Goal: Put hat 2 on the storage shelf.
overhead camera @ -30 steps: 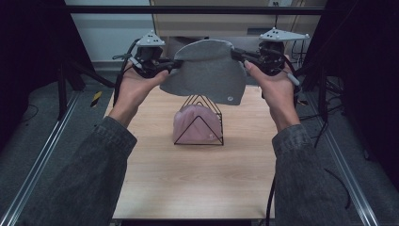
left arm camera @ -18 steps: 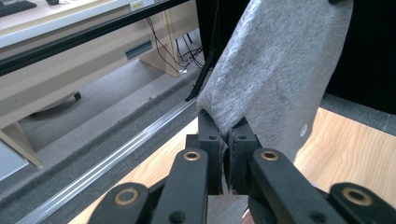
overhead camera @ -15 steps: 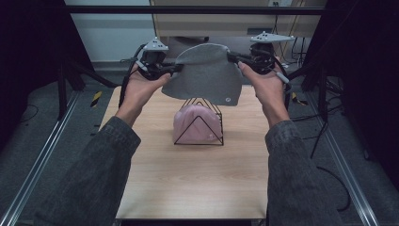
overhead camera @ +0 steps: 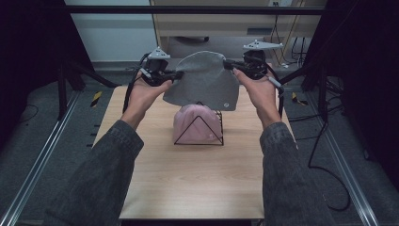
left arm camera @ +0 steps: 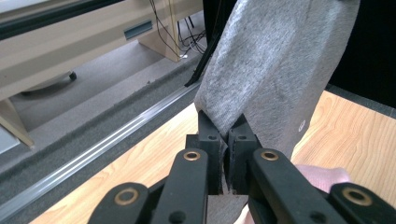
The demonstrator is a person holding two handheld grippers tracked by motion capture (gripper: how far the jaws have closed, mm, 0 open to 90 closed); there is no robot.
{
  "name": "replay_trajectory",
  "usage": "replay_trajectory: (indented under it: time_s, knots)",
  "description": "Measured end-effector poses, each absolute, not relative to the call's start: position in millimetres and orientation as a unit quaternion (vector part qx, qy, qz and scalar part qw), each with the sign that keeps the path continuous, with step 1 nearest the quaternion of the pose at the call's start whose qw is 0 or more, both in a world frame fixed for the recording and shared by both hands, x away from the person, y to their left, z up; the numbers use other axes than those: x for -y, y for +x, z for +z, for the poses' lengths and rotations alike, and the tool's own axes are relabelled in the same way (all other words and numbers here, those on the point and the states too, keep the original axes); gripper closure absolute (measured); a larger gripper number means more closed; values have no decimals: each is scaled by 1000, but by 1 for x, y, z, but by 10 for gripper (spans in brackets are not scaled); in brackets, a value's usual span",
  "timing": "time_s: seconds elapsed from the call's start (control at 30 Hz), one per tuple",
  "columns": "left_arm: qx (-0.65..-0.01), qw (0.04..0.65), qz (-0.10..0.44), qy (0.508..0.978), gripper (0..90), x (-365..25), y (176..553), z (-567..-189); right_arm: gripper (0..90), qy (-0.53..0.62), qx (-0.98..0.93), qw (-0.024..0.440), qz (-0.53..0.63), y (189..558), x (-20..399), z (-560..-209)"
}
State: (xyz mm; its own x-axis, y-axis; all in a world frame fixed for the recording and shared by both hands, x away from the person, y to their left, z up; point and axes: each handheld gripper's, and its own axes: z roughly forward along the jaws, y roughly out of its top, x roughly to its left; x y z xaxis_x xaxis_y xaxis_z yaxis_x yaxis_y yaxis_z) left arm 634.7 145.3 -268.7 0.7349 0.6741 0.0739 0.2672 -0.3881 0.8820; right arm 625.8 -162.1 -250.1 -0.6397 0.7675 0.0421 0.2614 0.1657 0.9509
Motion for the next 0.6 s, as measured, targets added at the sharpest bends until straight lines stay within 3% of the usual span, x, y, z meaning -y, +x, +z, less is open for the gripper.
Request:
replay_trajectory:
  time_s: [0.6]
  knots:
    - [-299,456,206,812,869,-151,636,-293,886,352,-742,218,527,623,153,-272]
